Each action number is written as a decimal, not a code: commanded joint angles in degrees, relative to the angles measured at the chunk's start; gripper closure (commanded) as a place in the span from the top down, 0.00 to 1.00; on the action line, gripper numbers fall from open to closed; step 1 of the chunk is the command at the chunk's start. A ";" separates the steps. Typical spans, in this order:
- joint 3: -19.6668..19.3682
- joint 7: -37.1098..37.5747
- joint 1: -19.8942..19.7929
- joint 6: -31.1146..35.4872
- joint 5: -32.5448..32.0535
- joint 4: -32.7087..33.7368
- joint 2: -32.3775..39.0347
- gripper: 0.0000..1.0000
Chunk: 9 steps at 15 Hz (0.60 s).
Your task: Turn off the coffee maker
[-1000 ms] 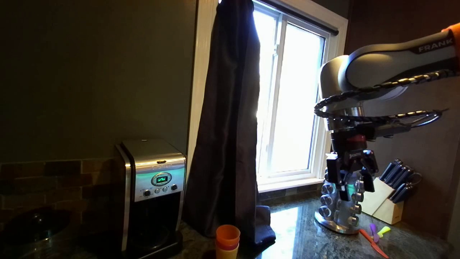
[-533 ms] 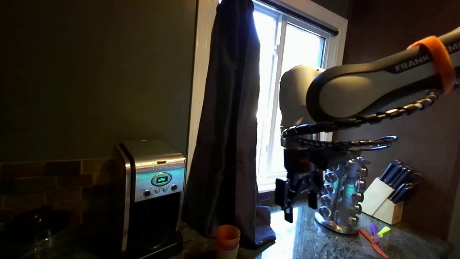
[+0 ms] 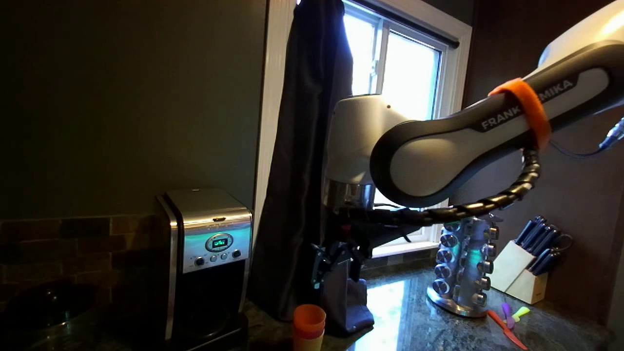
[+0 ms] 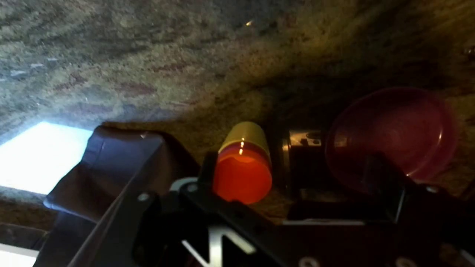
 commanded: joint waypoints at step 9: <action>-5.91 3.24 9.90 3.33 -10.65 14.39 19.41 1.00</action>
